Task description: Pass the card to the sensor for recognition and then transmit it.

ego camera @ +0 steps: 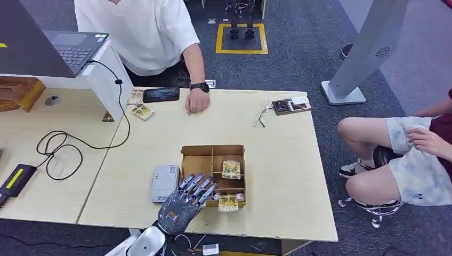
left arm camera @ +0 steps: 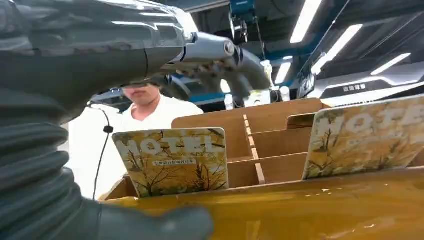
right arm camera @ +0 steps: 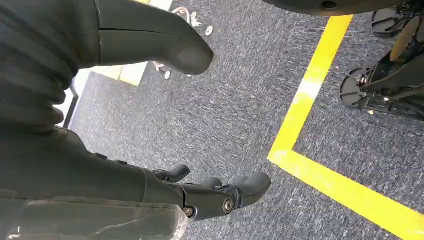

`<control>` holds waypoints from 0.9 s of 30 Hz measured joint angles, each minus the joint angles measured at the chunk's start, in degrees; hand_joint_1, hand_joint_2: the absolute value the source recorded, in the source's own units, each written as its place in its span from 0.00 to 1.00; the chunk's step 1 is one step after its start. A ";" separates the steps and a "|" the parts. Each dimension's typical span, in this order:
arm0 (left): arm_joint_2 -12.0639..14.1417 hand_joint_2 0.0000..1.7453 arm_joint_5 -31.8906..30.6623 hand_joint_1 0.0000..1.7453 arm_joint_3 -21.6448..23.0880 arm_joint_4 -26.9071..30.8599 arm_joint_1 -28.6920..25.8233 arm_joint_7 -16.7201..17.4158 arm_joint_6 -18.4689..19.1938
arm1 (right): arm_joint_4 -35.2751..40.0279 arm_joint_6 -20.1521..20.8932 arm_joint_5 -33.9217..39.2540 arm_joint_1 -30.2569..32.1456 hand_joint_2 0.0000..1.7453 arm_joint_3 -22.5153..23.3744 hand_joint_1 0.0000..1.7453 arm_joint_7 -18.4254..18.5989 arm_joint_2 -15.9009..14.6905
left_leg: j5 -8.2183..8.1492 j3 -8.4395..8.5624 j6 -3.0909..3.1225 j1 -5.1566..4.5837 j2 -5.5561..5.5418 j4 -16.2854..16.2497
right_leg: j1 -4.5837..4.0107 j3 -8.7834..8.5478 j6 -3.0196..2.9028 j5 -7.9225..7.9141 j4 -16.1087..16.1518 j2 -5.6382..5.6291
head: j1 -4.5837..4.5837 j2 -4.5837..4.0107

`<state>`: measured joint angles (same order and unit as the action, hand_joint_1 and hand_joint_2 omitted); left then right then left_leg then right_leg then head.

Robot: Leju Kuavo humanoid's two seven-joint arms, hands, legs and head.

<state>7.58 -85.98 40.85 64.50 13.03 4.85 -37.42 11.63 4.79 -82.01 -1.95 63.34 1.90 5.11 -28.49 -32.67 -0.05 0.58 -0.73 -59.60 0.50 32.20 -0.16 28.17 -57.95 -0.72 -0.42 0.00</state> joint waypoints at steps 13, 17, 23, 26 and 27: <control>0.00 1.00 4.13 1.00 0.02 0.00 -0.04 -1.38 0.11 | 0.00 0.00 0.00 0.04 1.00 0.35 0.00 0.00 0.00 | 0.00 0.00 0.00 0.00 0.00 0.00 | 0.00 0.00 0.00 0.00 0.00 0.00 | -0.02 0.00; -0.02 1.00 5.20 1.00 0.02 0.00 -0.01 -1.75 0.18 | 0.00 0.00 0.00 0.04 1.00 0.66 0.00 0.00 0.00 | 0.00 0.00 0.00 0.00 0.00 0.00 | 0.00 0.00 0.00 0.00 0.00 -0.01 | -0.02 0.00; 0.00 1.00 5.92 1.00 0.02 0.00 -0.12 -2.51 -0.33 | 0.00 0.00 -0.02 0.04 1.00 0.94 0.00 0.00 0.00 | 0.00 0.00 0.00 0.00 0.00 0.00 | 0.00 0.00 0.00 0.00 0.00 0.00 | -0.02 0.00; 0.00 1.00 5.83 1.00 0.02 0.04 -0.26 -3.12 -0.87 | 0.00 0.00 -0.02 0.04 1.00 0.96 0.00 0.00 0.00 | 0.00 0.00 0.00 0.00 0.00 0.00 | 0.00 -0.01 0.00 0.00 0.00 0.00 | -0.02 0.00; 0.00 1.00 5.57 1.00 0.02 0.26 -0.46 -3.52 -1.01 | 0.00 0.00 -0.04 0.04 1.00 0.98 0.00 0.00 0.00 | 0.00 0.00 0.00 0.00 0.00 0.00 | 0.00 -0.01 0.00 0.00 0.00 0.00 | -0.02 0.00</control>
<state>7.58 -80.41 40.87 64.76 12.58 1.33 -38.42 11.63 4.79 -82.05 -1.91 64.33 1.90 5.11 -28.49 -32.67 -0.05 0.58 -0.74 -59.60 0.50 32.19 -0.16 28.17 -57.95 -0.72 -0.44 0.00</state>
